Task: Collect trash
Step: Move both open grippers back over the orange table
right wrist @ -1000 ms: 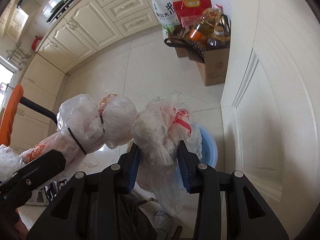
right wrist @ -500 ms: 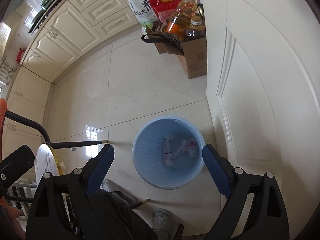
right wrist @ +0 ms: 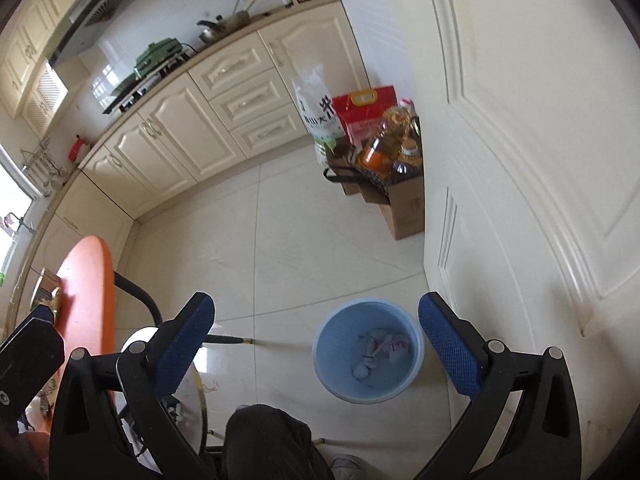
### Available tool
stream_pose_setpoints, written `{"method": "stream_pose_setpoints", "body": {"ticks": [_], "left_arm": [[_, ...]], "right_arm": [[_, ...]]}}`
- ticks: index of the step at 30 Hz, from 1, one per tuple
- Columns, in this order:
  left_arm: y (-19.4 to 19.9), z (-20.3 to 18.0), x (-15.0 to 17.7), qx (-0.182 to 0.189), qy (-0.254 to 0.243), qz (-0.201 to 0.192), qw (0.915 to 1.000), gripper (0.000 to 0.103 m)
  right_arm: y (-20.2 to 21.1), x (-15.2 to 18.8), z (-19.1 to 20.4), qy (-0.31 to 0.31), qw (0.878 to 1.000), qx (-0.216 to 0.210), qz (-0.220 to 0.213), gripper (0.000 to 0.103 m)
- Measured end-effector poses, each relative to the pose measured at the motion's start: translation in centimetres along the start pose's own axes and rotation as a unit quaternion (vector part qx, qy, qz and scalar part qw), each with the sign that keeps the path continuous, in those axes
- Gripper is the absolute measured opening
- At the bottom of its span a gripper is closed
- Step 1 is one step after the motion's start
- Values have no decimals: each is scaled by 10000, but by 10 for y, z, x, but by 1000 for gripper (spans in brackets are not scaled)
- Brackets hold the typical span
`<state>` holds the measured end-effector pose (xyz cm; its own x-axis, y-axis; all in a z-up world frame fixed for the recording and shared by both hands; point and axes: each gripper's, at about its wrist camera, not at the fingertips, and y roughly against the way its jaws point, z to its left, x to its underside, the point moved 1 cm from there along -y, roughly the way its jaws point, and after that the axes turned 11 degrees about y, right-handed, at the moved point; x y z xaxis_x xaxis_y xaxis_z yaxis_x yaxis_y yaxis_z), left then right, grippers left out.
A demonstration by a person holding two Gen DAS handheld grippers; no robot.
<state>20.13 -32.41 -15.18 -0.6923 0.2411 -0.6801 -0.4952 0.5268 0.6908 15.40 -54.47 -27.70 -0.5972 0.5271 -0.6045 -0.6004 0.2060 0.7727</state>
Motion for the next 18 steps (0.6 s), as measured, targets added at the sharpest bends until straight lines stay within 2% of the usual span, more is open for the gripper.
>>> {"method": "stream_pose_setpoints", "body": {"ticks": [5, 9, 13, 18], "left_arm": [[81, 39, 3, -110, 236, -758, 9968, 102], [146, 89, 20, -391, 647, -1298, 9887, 102], [190, 128, 38, -777, 929, -1784, 9765, 102], [258, 155, 89, -1282, 1229, -2304, 9567, 102]], "right_arm": [[62, -18, 62, 571, 9962, -277, -591, 103], [99, -22, 120, 1048, 9883, -586, -939, 103], [131, -18, 183, 1576, 9752, -927, -1248, 103], [168, -12, 257, 2161, 9539, -1320, -1611, 103]]}}
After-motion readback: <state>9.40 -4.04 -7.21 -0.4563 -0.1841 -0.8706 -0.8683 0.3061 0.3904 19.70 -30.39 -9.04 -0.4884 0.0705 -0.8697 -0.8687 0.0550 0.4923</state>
